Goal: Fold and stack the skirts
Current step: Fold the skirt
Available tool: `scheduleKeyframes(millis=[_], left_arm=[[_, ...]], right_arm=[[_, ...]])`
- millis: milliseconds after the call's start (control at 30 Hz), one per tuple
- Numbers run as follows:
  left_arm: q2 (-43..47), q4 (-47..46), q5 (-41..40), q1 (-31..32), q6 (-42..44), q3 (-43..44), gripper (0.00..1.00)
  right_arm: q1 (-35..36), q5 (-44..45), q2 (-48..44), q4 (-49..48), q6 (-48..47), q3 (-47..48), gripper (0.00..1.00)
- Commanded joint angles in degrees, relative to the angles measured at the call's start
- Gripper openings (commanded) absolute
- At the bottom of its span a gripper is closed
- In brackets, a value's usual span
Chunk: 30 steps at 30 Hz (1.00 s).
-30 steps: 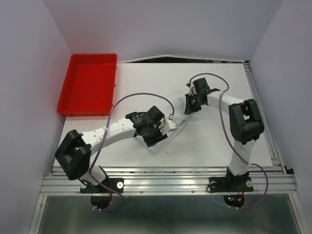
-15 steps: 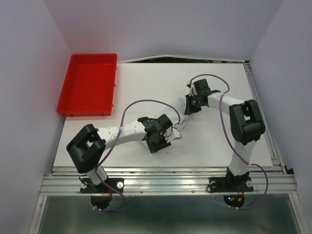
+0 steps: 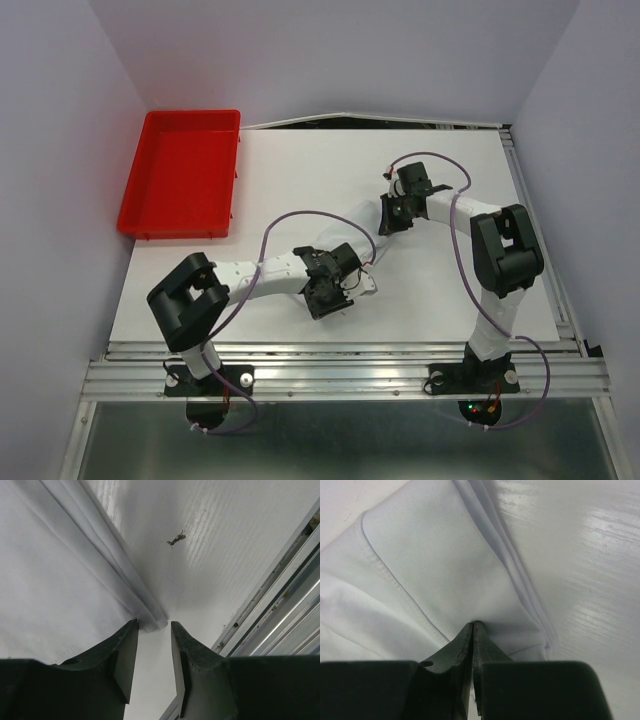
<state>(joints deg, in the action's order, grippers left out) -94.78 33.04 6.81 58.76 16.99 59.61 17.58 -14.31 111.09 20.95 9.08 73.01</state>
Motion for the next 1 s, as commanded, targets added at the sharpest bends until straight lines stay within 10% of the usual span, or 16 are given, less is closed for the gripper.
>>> scheduleKeyframes(millis=[0, 367, 967], left_arm=[[-0.22, -0.16, -3.02, 0.21, -1.00, 0.77, 0.42], [1.35, 0.18, -3.64, 0.21, -0.82, 0.59, 0.00], [10.67, 8.35, 2.06, 0.39, 6.46, -0.29, 0.00]], right_arm=[[0.17, 2.18, 1.41, 1.81, -0.29, -2.17, 0.08], [0.17, 1.74, 1.24, 1.81, -0.12, -2.52, 0.08], [0.17, 3.14, 2.11, 2.08, 0.06, -2.35, 0.08]])
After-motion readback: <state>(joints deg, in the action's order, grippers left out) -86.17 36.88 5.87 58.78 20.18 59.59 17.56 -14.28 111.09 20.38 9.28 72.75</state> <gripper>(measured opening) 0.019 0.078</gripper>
